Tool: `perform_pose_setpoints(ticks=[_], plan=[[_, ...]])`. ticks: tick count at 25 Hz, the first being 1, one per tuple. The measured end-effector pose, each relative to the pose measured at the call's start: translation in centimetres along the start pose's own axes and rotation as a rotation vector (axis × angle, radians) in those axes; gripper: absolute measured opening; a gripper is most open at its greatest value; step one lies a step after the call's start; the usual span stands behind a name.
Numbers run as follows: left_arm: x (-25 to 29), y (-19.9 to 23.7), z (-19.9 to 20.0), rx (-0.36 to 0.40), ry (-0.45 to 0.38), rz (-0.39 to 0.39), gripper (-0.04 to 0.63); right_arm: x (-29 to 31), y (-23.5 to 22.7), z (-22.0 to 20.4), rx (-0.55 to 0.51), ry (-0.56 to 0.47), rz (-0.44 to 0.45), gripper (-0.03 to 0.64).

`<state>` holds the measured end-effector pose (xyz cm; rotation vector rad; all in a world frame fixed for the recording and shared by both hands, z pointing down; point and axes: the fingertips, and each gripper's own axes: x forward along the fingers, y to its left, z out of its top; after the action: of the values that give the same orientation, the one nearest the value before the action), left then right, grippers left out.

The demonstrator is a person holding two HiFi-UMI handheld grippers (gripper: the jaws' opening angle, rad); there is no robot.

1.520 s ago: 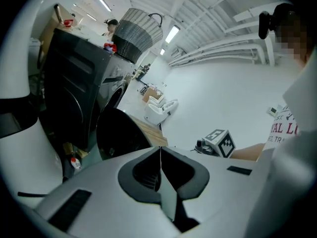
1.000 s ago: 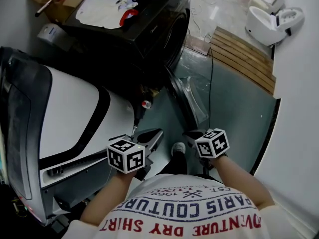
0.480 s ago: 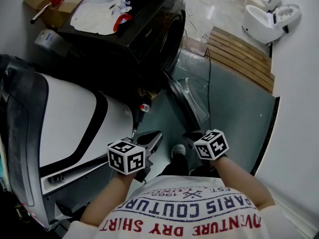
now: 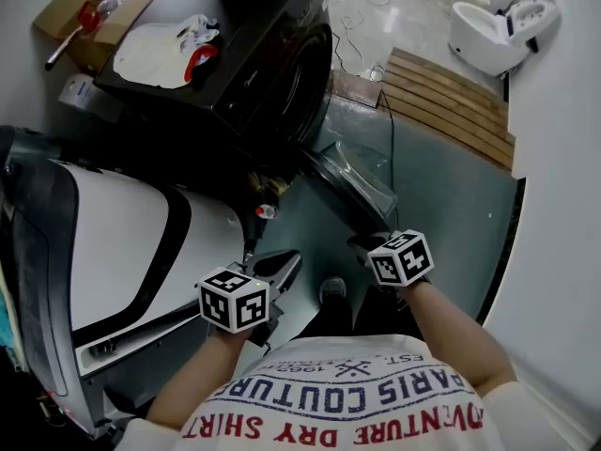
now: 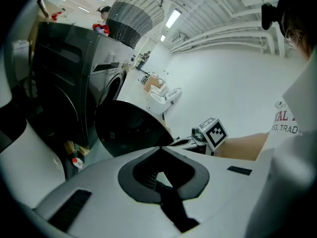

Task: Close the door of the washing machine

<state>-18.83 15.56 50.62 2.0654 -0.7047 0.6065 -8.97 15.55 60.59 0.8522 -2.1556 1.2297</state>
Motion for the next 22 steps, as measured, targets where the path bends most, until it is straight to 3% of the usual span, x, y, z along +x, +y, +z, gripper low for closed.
perform_pose_setpoints(ticks=[12,22], plan=[[6.0,-2.4,6.3,-0.058,-0.033,0.058,0.029,-3.1,-6.8,4.0,0.011,0.035,0.067,0.021],[10.4,-3.6,11.3,-0.116,-0.080,0.130,0.029,-4.8,-11.7,8.5,-0.057,0.065,0.123,0.021]])
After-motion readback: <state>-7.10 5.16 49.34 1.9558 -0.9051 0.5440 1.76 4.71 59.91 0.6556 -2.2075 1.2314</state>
